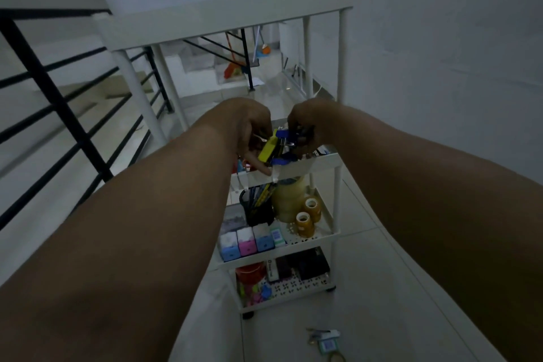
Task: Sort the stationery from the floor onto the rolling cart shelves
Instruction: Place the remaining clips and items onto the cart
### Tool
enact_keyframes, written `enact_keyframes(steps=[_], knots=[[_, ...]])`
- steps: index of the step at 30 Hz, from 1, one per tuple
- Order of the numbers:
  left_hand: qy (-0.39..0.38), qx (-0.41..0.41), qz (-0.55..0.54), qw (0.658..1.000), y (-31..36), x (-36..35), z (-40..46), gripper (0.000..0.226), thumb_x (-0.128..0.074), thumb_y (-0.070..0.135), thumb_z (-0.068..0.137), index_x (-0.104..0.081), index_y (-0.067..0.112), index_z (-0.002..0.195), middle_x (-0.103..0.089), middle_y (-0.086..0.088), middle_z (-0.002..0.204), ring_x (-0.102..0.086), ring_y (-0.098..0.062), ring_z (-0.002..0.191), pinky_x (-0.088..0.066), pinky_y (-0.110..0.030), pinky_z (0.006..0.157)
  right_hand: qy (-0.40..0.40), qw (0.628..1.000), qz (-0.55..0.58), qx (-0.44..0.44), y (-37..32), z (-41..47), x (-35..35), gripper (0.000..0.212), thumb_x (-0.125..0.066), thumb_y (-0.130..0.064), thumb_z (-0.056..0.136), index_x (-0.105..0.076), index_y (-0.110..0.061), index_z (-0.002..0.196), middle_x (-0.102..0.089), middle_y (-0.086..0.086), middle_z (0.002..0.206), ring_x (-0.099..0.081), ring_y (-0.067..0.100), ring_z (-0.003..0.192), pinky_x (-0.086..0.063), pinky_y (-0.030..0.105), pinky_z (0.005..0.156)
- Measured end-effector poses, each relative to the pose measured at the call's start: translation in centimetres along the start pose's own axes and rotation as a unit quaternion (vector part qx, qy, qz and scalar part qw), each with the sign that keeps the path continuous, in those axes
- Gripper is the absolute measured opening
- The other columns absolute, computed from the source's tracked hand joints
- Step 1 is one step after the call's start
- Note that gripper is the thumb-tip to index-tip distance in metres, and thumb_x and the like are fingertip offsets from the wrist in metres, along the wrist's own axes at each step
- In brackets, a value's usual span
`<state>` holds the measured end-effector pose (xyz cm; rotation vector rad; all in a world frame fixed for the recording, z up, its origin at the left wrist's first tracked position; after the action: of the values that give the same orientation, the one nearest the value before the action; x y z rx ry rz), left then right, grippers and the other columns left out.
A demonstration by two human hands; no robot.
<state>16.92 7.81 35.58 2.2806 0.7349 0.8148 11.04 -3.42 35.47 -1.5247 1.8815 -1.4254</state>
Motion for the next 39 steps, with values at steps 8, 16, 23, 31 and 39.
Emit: enact_keyframes(steps=[8,16,23,31,39], knots=[[0.023,-0.001,0.039,0.999,-0.7,-0.1,0.3,0.012,-0.043,0.008,0.100,-0.051,0.001,0.094,-0.051,-0.016,0.114,-0.055,-0.031,0.105,-0.057,-0.048,0.070,0.021,0.994,-0.104,0.036,-0.8,-0.9,-0.6,0.009,-0.047,-0.005,0.094,-0.047,0.003,0.091,-0.057,0.025,0.095,-0.066,0.040,0.084,-0.056,0.046,0.083],[0.030,-0.093,-0.063,0.993,0.8,-0.3,0.6,0.009,-0.041,-0.003,0.098,-0.044,-0.002,0.106,-0.047,-0.018,0.104,-0.060,-0.035,0.097,-0.061,-0.046,0.064,0.124,0.909,-0.341,0.203,-3.6,-1.7,0.9,0.012,-0.048,-0.010,0.092,-0.056,-0.008,0.083,-0.060,0.014,0.094,-0.063,0.030,0.091,-0.054,0.035,0.078],[0.003,-0.161,-0.072,0.984,1.9,-2.3,0.9,0.025,-0.036,-0.016,0.090,-0.043,-0.002,0.109,-0.052,-0.021,0.090,-0.063,-0.034,0.078,-0.059,-0.041,0.066,0.138,0.816,-0.531,0.180,-2.2,0.0,0.2,0.016,-0.050,-0.010,0.094,-0.058,0.003,0.100,-0.046,0.010,0.079,-0.050,0.023,0.081,-0.043,0.029,0.068],[0.034,-0.180,-0.049,0.982,2.9,-2.0,0.6,0.032,-0.031,0.001,0.099,-0.048,-0.008,0.124,-0.063,-0.019,0.099,-0.068,-0.031,0.082,-0.059,-0.043,0.079,0.168,0.795,-0.544,0.209,-2.3,0.2,0.0,0.013,-0.062,-0.012,0.088,-0.055,-0.004,0.095,-0.043,0.008,0.076,-0.052,0.024,0.082,-0.041,0.030,0.071],[0.024,-0.156,0.056,0.986,0.5,-1.4,-0.4,0.024,-0.037,0.008,0.098,-0.057,0.000,0.108,-0.064,-0.015,0.106,-0.065,-0.029,0.097,-0.057,-0.041,0.077,0.122,0.793,-0.524,0.287,-1.5,-0.3,-1.0,0.021,-0.051,-0.011,0.089,-0.045,-0.006,0.069,-0.041,0.002,0.063,-0.043,0.018,0.058,-0.030,0.026,0.048]])
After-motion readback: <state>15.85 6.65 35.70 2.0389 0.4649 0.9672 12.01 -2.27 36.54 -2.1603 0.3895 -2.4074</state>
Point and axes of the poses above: each hand's wrist, its own z-axis towards the middle knuckle, its own x-axis out of the back of the hand, y = z × x, the point moved 6 cm from there along z, towards the middle knuckle
